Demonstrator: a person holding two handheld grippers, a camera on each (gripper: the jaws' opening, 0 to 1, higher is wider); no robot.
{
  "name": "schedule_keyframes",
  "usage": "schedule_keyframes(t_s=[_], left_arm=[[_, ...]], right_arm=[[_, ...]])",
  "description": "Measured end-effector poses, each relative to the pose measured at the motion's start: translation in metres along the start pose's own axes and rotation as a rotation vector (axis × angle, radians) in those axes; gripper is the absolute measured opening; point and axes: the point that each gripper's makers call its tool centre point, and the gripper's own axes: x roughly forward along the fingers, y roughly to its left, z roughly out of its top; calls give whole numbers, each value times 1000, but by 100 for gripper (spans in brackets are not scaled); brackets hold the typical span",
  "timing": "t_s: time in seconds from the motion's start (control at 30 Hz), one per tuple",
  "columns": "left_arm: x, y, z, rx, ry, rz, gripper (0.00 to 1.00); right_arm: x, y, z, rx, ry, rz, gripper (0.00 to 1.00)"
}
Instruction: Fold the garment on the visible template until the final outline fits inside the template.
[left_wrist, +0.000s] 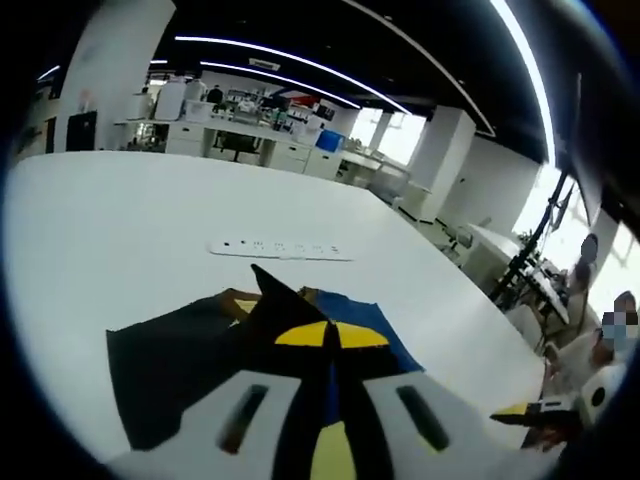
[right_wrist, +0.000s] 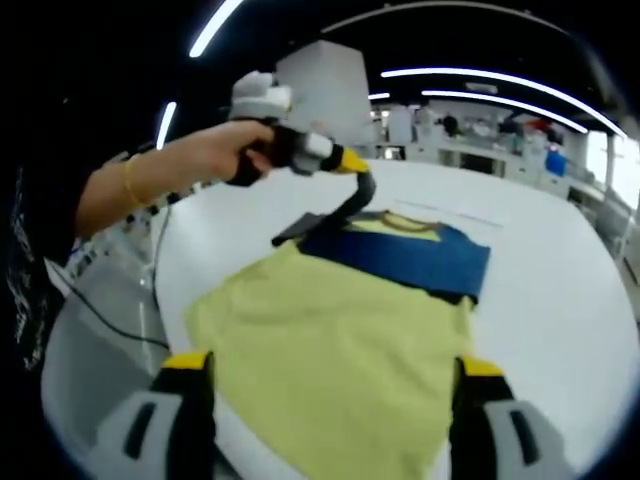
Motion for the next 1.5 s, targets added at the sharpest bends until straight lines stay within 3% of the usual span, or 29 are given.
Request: schedule_keyframes(t_s=[0.9,1.27,1.5], left_arm=[[36,-81,-6,33,8,-198,0],[49,-102,-25,69,49,-243,0],[62,-115,-52,95,108,-266,0]], right_arm=[[-1,-8,-9,41,0,-28,99],[-2,-10,-15,54,2,-28,99],[-1,-13,-15,63,-5,-34,99]])
